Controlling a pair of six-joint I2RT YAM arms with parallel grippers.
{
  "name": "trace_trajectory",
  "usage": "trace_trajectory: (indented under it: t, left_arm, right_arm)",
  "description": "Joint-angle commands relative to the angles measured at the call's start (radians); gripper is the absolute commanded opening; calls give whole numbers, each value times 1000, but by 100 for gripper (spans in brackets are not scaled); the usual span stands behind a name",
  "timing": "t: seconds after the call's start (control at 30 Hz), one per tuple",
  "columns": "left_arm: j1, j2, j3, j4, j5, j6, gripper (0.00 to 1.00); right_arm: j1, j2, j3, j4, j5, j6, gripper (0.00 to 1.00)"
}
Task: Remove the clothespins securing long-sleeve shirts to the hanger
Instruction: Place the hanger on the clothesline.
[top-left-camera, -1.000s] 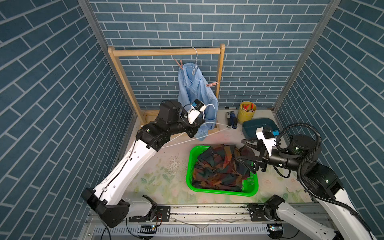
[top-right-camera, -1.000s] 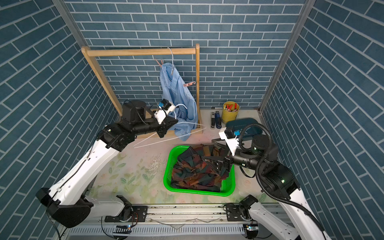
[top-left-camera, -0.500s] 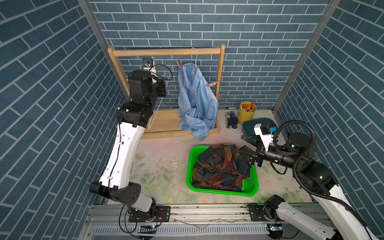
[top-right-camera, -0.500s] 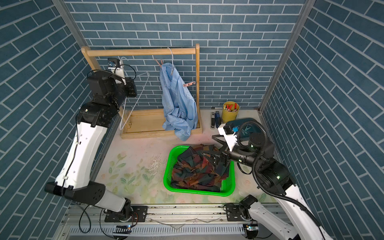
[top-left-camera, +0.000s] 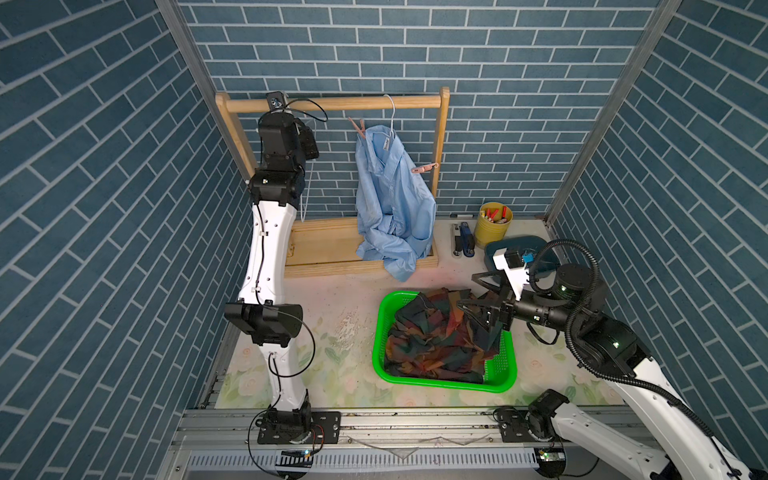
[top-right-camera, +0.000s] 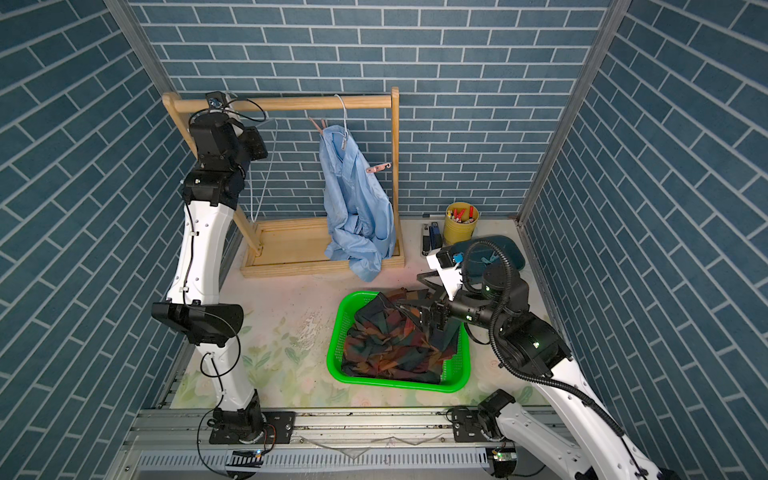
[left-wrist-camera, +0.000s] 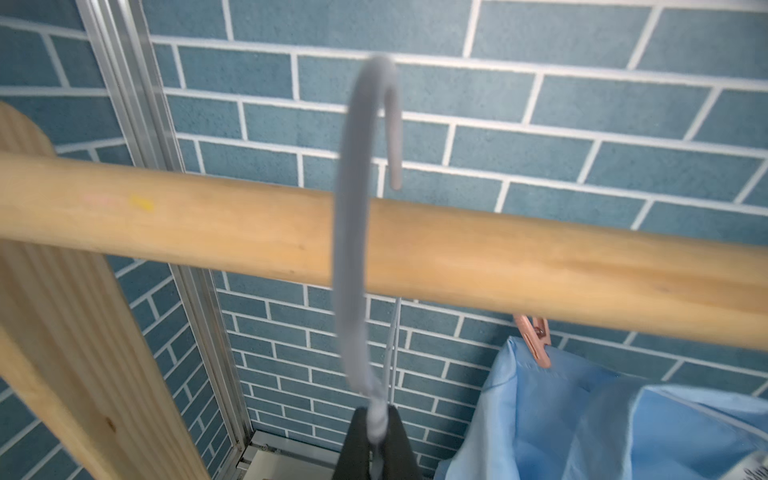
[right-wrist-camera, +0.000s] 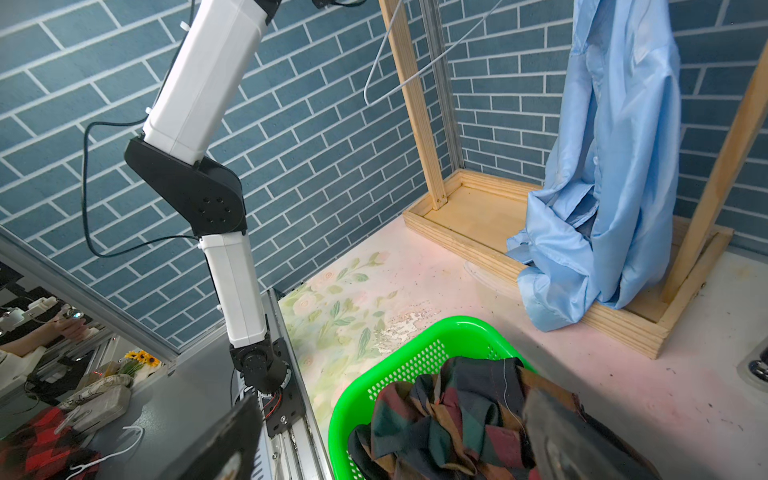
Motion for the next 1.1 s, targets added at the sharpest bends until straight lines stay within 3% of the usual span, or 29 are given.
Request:
trace_trajectory:
  t: [0.0,0.33,0.57,0.77,0.97,1.07]
  left_arm:
    - [26,51,49,66,26,-35,0]
    - [70,162,94,117,77,-64,0]
    - [71,142,0,84,125,-70,0]
    - [71,-3,-231,189,127,-82,11]
    - [71,-36,-278,174,134,-74,12]
    - [70,-56,-303,180,145,-82,27]
  right_arm:
    - [3,10,2,26,-19,11,99]
    - [4,45,-15,59,-24,41,99]
    - [5,58,-7,51,-19,44,99]
    - [4,54,-14,54,-21,52,99]
    - [4,39,-24,54,-20,56,99]
    - [4,31,-32,54,-19,55,99]
